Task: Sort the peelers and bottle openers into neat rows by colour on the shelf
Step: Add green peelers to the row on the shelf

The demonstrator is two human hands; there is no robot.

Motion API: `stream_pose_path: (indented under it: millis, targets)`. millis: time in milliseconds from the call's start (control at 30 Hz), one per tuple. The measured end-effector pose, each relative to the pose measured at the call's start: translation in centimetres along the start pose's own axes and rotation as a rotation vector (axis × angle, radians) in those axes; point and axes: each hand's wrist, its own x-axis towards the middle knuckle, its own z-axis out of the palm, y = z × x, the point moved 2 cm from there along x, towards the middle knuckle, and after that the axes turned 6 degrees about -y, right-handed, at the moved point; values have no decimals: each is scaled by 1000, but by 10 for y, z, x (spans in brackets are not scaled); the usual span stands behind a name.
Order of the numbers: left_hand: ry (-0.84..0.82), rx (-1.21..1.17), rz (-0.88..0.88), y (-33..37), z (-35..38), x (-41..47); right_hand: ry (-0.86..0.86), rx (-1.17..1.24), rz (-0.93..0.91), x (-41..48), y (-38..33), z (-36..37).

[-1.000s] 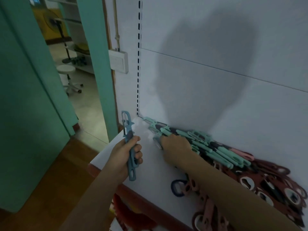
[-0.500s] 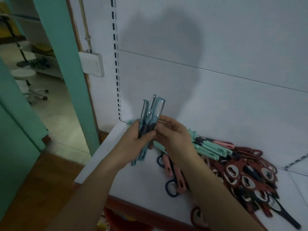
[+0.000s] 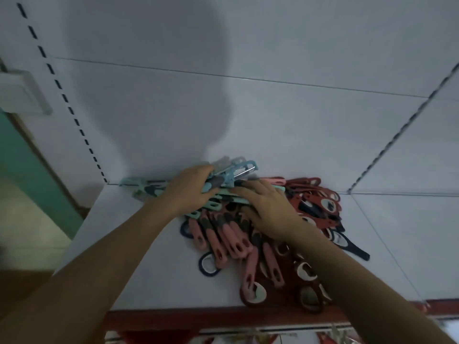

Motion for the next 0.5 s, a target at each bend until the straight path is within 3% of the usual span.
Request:
stream_pose_path:
  millis: [100,267,400,500]
  targets:
    - [-26,38,42,-1,17,5,62,13,-110,3,26,-9]
    - [28,-113,-103,0,15,20,71,161,-167,16,47,-33]
    - [-11,-150,-132,-3,9,25,23,257,-152,26,50,-44]
    - [15,-203,-159,-2,4,18,-6,170,-113,26,43,-45]
